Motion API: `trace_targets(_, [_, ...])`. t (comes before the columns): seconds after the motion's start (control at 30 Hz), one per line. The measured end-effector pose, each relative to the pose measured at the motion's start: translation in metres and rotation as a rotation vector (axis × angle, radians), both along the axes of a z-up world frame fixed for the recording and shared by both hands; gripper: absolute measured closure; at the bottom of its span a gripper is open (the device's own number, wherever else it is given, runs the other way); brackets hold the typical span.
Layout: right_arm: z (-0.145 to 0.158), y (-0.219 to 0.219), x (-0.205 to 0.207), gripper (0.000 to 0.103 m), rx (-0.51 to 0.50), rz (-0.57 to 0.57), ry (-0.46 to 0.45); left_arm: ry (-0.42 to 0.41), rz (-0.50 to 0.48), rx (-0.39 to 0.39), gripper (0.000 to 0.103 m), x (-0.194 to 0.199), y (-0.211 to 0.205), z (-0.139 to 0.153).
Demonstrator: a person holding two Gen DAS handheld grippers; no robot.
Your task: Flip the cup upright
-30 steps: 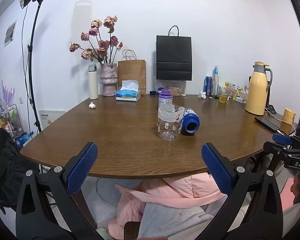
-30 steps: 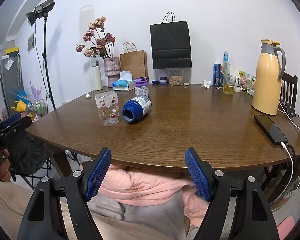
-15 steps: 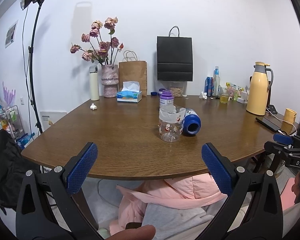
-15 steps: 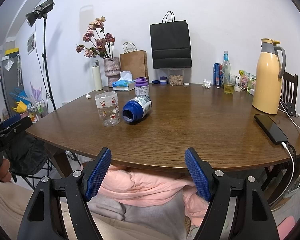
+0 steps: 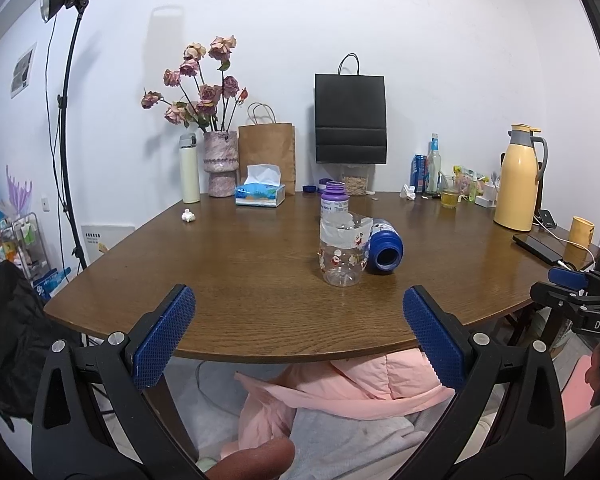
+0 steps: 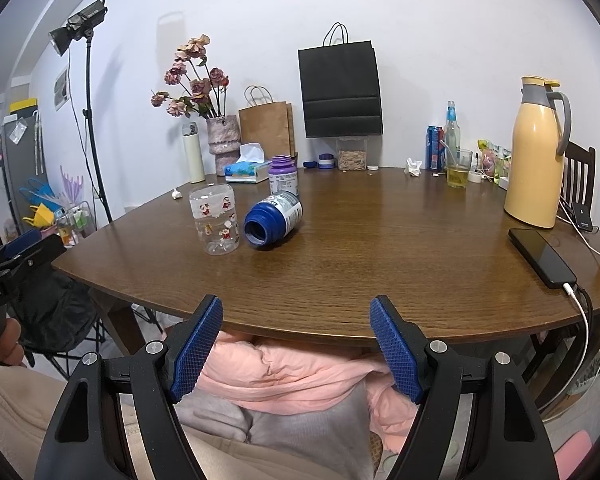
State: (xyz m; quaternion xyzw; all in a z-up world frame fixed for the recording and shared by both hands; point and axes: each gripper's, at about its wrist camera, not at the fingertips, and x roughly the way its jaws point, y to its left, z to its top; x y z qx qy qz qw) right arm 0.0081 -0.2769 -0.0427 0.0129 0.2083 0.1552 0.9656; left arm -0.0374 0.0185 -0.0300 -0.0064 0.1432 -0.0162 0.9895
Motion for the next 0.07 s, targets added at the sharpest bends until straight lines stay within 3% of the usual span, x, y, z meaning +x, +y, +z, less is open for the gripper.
trace_targets(0.07, [0.0003, 0.0001, -0.0007, 0.022, 0.0, 0.0, 0.001, -0.002, 0.002, -0.002, 0.0, -0.0006, 0.0011, 0.001])
